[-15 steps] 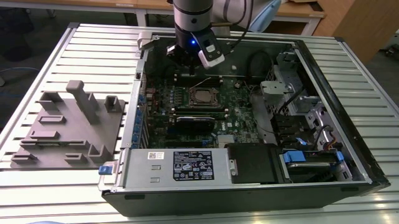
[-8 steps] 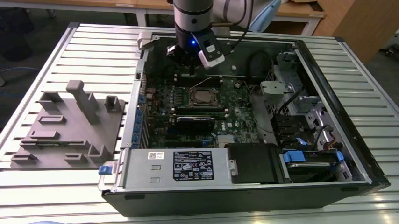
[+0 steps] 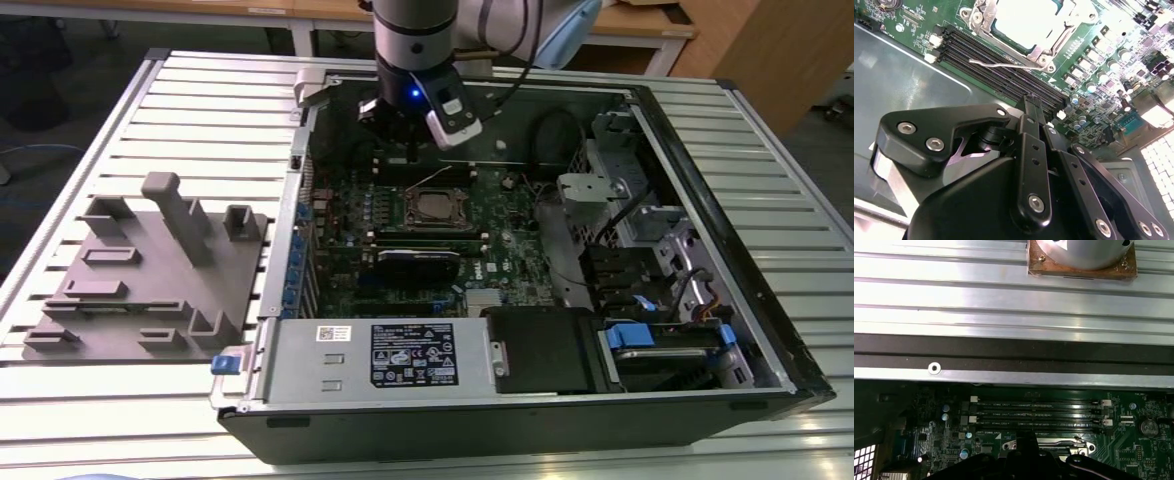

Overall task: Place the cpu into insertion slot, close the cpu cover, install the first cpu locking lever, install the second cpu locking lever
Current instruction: 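Install the first cpu locking lever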

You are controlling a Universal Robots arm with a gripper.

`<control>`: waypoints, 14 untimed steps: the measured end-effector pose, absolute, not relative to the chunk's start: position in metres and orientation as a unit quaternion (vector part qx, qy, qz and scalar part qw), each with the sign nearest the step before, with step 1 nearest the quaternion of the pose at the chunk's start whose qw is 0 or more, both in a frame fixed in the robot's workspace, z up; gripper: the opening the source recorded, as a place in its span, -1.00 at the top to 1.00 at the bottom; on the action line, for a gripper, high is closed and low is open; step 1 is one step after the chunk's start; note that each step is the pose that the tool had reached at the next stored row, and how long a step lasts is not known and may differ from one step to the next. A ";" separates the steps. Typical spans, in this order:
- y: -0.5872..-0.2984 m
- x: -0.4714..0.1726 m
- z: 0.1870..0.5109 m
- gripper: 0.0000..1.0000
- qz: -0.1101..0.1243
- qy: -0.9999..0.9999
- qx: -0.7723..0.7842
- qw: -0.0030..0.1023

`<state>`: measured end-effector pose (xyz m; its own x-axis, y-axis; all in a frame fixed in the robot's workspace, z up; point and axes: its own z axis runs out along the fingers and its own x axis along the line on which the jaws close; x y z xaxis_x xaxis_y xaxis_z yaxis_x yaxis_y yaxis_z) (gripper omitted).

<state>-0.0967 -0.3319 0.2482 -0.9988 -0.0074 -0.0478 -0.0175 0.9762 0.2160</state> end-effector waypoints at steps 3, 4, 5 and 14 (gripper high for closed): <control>-0.332 -0.096 0.248 0.80 0.109 0.994 -0.006 0.023; -0.332 -0.096 0.248 0.80 0.109 0.994 -0.006 0.023; -0.332 -0.096 0.248 0.80 0.109 0.994 -0.006 0.023; -0.331 -0.094 0.248 0.80 0.109 0.994 -0.006 0.023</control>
<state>-0.0944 -0.3313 0.2478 -0.9988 -0.0073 -0.0478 -0.0174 0.9763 0.2159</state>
